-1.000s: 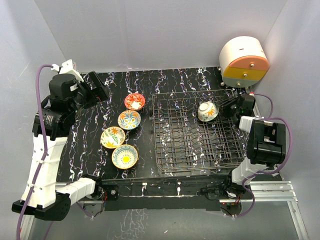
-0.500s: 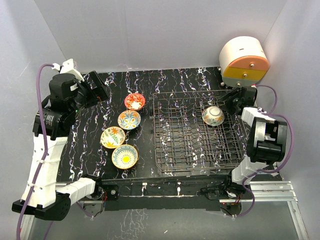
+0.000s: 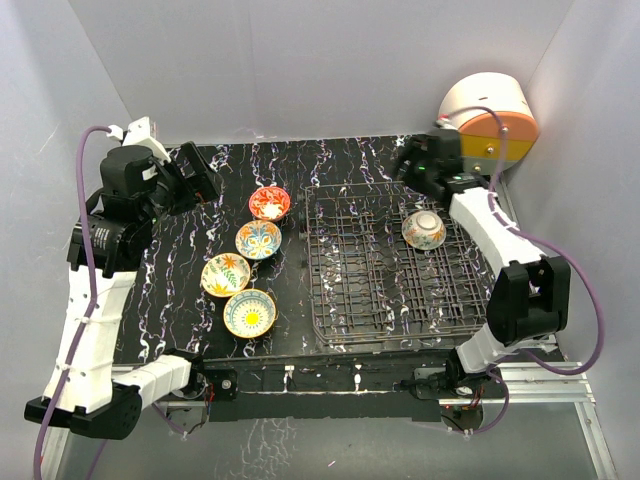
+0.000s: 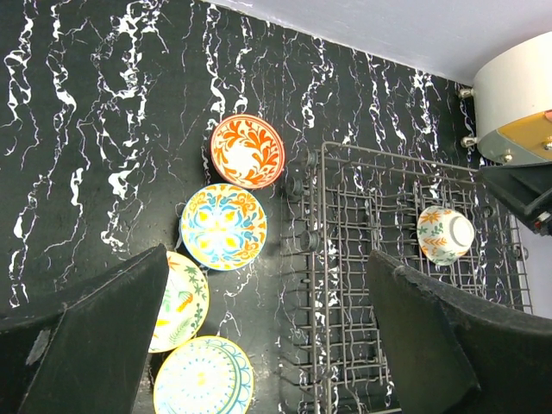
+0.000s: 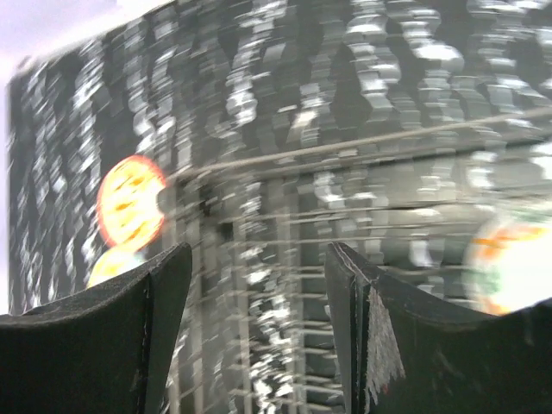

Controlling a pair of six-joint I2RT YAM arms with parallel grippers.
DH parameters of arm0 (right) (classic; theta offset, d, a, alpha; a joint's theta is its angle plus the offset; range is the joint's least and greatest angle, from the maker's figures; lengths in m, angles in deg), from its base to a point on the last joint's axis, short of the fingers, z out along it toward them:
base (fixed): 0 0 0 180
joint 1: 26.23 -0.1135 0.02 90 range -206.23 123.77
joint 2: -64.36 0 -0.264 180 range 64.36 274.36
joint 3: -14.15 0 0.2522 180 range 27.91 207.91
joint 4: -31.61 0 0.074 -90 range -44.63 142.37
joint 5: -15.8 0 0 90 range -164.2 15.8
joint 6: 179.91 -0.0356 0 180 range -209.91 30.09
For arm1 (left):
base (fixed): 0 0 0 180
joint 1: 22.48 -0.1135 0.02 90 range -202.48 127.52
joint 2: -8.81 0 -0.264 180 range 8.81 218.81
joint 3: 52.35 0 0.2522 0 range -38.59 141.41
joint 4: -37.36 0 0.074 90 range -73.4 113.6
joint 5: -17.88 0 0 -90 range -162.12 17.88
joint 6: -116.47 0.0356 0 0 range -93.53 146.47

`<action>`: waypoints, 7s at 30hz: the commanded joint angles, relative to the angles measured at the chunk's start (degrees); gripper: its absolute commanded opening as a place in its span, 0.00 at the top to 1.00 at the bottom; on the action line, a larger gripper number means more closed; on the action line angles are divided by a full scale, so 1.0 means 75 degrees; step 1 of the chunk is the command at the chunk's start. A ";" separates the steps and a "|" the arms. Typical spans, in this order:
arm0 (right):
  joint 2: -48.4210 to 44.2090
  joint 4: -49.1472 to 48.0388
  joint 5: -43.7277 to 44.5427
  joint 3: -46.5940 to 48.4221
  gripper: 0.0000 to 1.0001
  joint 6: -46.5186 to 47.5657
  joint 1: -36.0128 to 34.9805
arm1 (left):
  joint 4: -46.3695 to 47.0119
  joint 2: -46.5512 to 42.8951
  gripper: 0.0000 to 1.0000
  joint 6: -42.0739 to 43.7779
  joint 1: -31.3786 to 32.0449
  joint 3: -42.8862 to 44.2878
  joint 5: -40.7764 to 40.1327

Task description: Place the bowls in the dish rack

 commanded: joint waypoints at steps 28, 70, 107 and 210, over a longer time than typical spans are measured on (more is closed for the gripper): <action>0.4396 0.2328 0.2125 0.3922 0.34 0.1250 -0.8953 | -0.1529 -0.2545 0.03 0.0075 0.0024 0.1742 -0.5272; -0.1632 -0.1400 -0.1541 -0.0405 0.92 -0.1488 -0.5392 | -0.1166 -0.2397 0.03 0.0162 0.0023 0.0797 -0.3877; -0.3077 -0.5101 -0.6645 -0.6742 0.86 -0.3067 0.3375 | -0.0883 -0.1332 0.03 -0.0110 0.0031 0.0445 -0.1622; 0.5667 0.2177 -0.0390 0.6500 0.44 0.2203 -0.7400 | -0.1605 -0.2303 0.03 0.0579 0.0026 0.1230 -0.3536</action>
